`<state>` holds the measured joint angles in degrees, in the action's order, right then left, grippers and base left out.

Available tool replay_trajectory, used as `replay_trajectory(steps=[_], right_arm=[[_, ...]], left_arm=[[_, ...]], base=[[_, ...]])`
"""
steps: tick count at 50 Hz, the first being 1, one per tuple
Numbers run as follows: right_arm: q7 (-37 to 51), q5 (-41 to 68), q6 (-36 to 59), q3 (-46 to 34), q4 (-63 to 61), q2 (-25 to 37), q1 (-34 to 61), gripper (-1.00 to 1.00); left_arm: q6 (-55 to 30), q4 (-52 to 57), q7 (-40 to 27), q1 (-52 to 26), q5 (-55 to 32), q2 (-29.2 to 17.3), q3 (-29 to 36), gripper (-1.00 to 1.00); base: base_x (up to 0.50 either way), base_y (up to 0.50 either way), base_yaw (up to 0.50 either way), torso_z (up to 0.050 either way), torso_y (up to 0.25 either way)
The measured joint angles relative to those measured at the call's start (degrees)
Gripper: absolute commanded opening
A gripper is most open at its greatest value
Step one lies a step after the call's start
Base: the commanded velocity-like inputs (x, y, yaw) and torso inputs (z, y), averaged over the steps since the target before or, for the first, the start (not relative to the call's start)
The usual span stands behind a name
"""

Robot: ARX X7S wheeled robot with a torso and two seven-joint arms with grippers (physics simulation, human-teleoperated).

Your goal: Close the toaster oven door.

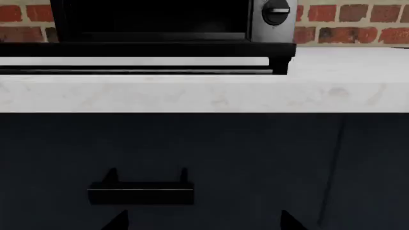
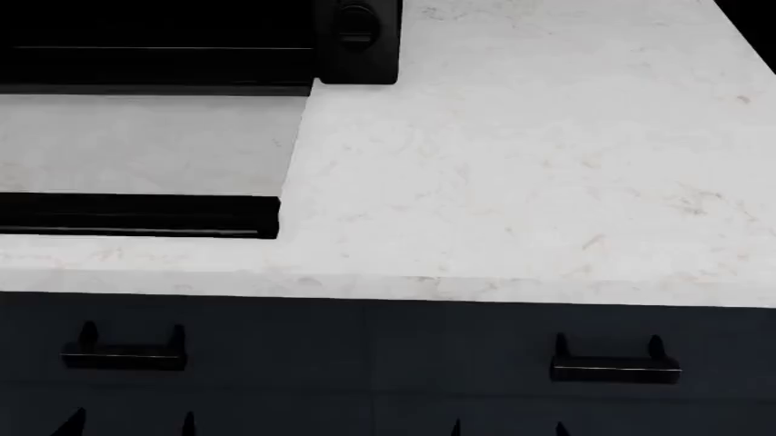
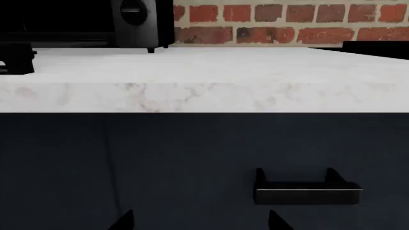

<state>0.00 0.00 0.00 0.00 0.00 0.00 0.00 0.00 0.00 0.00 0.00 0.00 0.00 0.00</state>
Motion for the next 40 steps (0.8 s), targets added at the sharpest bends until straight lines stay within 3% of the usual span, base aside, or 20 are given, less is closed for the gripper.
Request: replay_trajectory(steps=[7,40], right_arm=[[4.0,2.7,-0.7,-3.9,0.5,2.8,-0.1,1.00],[9.1,7.7,0.2,-9.3,-2.7,7.2,-0.2,1.00]], left_arm=[[0.8,-0.4,-0.7,0.1,-0.7,-0.8,1.0,1.00],[-1.7,2.8,-2.6,0.0,-6.8,-4.5,4.0,1.00]], base=[[0.00,0.00,0.00,0.000,0.000],[0.00,0.00,0.00,0.050,0.000]])
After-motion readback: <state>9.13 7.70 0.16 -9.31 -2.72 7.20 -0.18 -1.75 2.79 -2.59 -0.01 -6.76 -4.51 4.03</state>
